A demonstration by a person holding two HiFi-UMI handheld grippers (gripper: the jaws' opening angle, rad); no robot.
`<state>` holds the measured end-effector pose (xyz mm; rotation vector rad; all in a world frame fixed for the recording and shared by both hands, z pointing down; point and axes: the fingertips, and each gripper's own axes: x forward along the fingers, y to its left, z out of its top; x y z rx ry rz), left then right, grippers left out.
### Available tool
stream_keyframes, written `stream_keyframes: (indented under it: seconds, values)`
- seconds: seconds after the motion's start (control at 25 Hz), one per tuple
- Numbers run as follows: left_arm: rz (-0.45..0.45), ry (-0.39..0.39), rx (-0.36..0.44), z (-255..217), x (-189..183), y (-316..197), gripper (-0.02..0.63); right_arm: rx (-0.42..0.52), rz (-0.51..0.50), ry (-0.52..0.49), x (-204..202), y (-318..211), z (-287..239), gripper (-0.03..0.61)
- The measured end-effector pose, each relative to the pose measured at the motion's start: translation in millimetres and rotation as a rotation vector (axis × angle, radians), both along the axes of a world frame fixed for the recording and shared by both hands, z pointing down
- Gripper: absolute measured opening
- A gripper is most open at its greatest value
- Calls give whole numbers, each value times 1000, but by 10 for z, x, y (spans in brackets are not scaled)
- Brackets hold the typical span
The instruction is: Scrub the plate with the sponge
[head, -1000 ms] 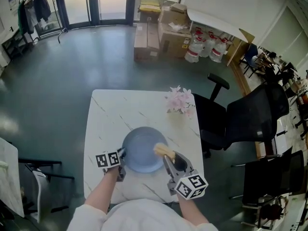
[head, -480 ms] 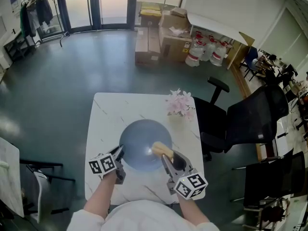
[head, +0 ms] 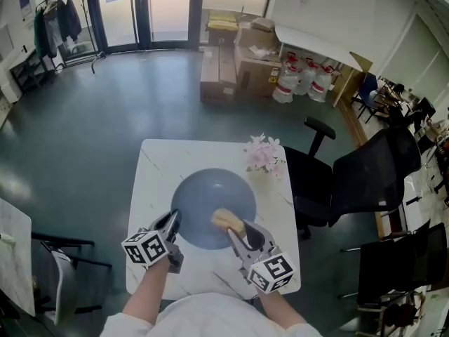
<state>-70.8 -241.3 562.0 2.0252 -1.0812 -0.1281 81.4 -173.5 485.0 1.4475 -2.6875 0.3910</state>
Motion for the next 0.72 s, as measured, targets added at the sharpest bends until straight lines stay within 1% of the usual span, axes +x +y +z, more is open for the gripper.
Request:
stream_keyframes:
  seconds: [0.32, 0.48, 0.6, 0.72]
  values:
    - [5, -15, 26, -78, 99, 127, 44, 16, -68, 76, -232, 67, 40, 150]
    - [25, -16, 35, -102, 153, 192, 44, 26, -99, 109, -321, 60, 42, 150]
    - [32, -25, 45, -141, 167, 222, 44, 45, -102, 130, -323, -13, -9, 150]
    - [28, -27, 51, -160, 162, 235, 44, 68, -80, 145, -240, -117, -83, 150]
